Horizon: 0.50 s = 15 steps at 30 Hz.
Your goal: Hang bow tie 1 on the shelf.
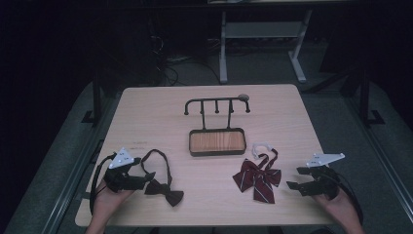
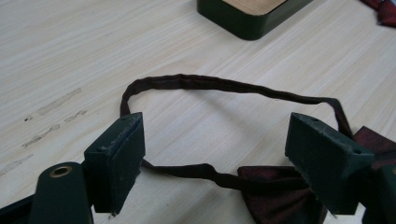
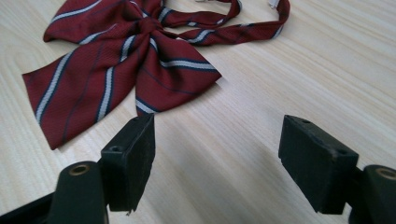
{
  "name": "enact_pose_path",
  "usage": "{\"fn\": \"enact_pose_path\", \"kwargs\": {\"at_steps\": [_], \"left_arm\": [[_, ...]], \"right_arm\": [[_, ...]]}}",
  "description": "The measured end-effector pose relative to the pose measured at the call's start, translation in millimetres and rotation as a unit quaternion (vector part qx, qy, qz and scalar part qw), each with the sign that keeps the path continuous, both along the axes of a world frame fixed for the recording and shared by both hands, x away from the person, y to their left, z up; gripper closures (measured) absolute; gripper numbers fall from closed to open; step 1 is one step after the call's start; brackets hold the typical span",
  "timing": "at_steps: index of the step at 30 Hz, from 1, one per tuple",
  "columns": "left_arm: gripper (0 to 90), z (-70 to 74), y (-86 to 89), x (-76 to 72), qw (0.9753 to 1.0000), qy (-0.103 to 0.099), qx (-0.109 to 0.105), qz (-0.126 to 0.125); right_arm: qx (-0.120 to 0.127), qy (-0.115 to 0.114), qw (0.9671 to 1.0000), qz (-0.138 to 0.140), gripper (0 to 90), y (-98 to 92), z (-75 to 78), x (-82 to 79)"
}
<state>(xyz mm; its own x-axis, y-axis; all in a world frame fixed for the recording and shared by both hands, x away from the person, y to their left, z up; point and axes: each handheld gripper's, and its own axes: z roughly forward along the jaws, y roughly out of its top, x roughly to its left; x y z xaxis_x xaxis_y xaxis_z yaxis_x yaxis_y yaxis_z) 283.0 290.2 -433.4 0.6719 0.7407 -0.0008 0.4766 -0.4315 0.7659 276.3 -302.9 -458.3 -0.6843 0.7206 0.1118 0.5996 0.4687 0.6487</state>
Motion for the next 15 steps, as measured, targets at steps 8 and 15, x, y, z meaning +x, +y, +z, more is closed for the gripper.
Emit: {"fn": "enact_pose_path", "kwargs": {"at_steps": [8, 15], "left_arm": [[20.2, 1.1, -2.2, 0.2, 0.9999, -0.004, 0.008, -0.007], [20.2, 3.4, -7.7, -2.8, 0.9998, -0.01, 0.008, -0.017]], "right_arm": [[-0.003, -0.007, 0.9999, 0.008, 27.1, 6.6, 3.8, -5.0], [-0.011, -0.019, 0.9996, 0.018, 26.7, 16.7, 16.3, -3.6]]}}
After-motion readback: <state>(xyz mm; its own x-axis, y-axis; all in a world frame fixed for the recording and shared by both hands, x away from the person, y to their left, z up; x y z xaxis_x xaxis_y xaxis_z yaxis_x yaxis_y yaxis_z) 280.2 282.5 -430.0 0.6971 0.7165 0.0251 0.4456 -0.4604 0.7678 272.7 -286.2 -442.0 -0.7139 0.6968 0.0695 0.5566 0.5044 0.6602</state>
